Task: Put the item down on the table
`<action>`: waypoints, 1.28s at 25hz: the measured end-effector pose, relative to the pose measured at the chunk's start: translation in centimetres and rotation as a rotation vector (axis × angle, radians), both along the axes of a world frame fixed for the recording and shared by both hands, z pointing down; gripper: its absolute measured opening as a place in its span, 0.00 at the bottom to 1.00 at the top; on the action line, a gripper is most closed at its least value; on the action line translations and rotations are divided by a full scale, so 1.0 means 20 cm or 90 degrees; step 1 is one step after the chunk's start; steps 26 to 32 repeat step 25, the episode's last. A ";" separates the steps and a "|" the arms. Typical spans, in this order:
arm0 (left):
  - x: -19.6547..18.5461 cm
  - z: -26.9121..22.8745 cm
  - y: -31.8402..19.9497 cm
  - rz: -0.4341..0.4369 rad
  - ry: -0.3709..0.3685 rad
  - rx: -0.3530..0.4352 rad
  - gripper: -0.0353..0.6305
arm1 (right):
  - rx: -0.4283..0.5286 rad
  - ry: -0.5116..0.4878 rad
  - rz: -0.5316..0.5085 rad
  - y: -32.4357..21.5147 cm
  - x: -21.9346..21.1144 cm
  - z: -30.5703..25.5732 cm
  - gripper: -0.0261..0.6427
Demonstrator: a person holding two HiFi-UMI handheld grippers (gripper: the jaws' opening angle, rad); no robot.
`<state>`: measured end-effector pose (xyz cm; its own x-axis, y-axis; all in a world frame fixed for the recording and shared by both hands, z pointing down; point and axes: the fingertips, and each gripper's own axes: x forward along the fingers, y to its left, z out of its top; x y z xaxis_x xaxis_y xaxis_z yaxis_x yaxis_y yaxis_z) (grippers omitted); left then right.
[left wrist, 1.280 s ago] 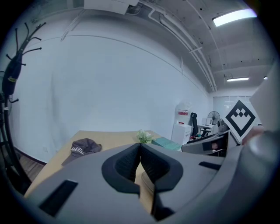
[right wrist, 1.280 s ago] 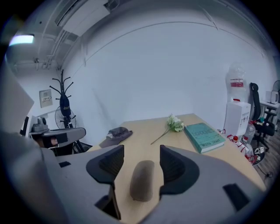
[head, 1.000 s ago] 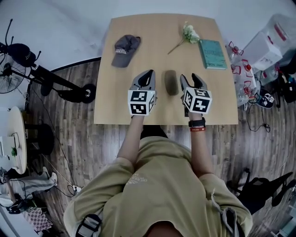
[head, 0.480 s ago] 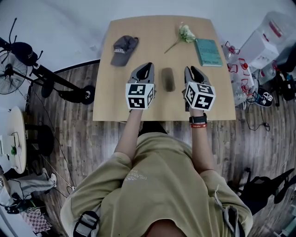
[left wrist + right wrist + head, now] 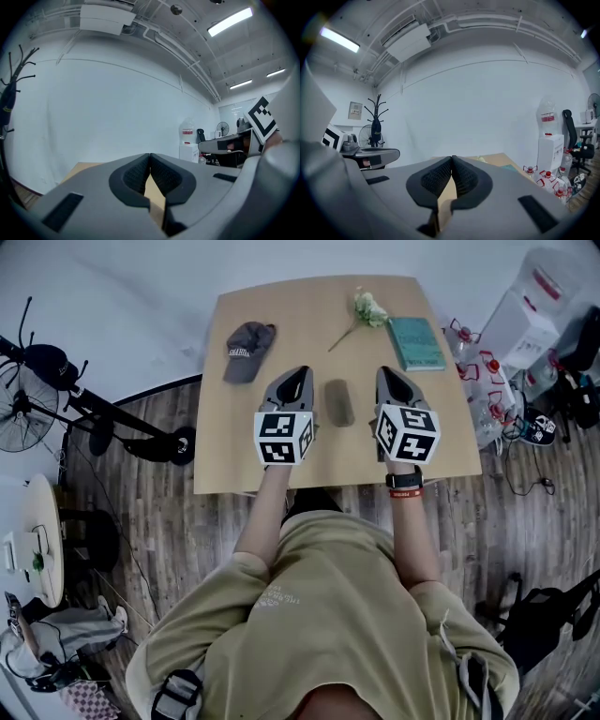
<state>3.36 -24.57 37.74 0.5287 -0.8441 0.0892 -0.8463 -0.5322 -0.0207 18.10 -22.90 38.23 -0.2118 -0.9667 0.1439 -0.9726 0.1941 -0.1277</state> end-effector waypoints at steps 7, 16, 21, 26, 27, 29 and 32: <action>-0.04 -0.03 0.02 -0.005 0.000 0.013 0.09 | 0.002 0.006 -0.005 0.00 -0.03 0.00 0.06; -0.07 0.02 -0.05 -0.011 -0.007 -0.006 0.09 | -0.011 -0.005 0.002 -0.07 -0.04 0.03 0.06; -0.10 0.08 -0.16 -0.010 -0.003 -0.019 0.09 | -0.027 -0.009 0.006 -0.19 -0.06 0.09 0.06; -0.14 0.18 -0.29 -0.016 -0.005 -0.053 0.09 | -0.051 -0.008 -0.003 -0.33 -0.10 0.18 0.06; -0.14 0.18 -0.29 -0.016 -0.005 -0.053 0.09 | -0.051 -0.008 -0.003 -0.33 -0.10 0.18 0.06; -0.14 0.18 -0.29 -0.016 -0.005 -0.053 0.09 | -0.051 -0.008 -0.003 -0.33 -0.10 0.18 0.06; -0.14 0.18 -0.29 -0.016 -0.005 -0.053 0.09 | -0.051 -0.008 -0.003 -0.33 -0.10 0.18 0.06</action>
